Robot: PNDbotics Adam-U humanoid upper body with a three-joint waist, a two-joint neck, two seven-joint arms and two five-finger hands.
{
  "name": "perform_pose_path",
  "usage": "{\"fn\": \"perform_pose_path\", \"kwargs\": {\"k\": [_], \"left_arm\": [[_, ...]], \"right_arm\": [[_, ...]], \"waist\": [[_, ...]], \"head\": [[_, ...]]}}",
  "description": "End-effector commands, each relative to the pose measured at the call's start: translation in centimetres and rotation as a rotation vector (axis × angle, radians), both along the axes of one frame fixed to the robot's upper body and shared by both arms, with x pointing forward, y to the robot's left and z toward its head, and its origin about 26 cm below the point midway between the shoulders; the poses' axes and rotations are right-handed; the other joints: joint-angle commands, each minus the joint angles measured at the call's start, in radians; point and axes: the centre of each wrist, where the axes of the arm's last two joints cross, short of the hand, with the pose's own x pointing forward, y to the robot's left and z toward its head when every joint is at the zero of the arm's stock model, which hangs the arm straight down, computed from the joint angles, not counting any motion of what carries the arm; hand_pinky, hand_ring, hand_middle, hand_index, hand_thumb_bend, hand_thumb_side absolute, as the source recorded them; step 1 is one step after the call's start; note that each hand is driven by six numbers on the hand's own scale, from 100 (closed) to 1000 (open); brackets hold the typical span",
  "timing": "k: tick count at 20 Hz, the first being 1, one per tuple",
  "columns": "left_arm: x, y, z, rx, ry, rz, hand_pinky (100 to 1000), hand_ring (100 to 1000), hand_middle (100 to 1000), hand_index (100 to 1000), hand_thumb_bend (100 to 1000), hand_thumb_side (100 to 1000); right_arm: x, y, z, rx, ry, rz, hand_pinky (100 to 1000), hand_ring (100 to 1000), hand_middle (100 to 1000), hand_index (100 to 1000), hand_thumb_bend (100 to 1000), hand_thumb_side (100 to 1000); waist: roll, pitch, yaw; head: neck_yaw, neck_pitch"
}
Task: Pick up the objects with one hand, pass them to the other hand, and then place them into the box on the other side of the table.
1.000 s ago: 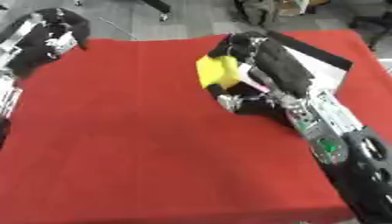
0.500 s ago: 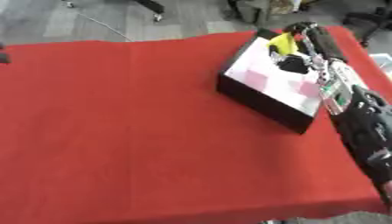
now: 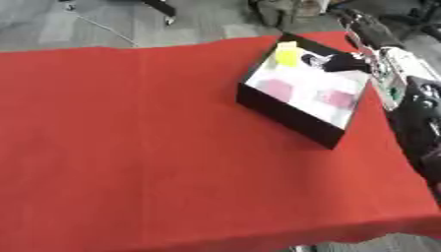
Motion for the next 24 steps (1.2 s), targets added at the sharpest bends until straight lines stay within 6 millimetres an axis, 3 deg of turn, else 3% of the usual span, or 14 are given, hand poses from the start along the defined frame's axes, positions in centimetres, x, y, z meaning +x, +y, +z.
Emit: {"fn": "perform_pose_path", "kwargs": {"k": [1,6,12,18,24], "left_arm": [[-0.6,0.1,0.7,-0.006,-0.046,0.042,736,497,537,677,402,524],[-1.2,0.1,0.4,-0.004,-0.07,0.143,737,503,546,691,371,516],[-1.6,-0.5,-0.5,0.011,-0.08,0.21,745,521,573,723,370,538],[-1.7,-0.8,-1.6,0.025,-0.069,0.206,752,533,584,715,391,573],[-1.5,-1.2,-2.6,0.031,-0.059,0.174,754,533,583,707,391,577]], "right_arm": [[-2.8,2.2,3.1,0.132,-0.256,0.099,921,895,845,976,276,514],[-7.5,6.7,-0.2,0.523,-0.408,0.193,884,850,775,932,189,512],[-10.2,10.1,-4.7,0.799,-0.36,0.213,857,818,735,900,148,531],[-11.0,11.7,-7.5,0.923,-0.291,0.208,843,803,715,892,148,532],[-11.6,12.4,-9.4,0.922,-0.205,0.213,844,805,715,897,167,544]], "waist": [[0.001,-0.018,-0.004],[0.007,-0.016,-0.018],[0.01,-0.011,-0.047],[0.011,-0.001,-0.068],[0.005,0.006,-0.058]], "head": [[0.053,-0.003],[0.141,-0.003],[0.19,-0.003],[0.19,-0.003],[0.181,-0.003]]}}
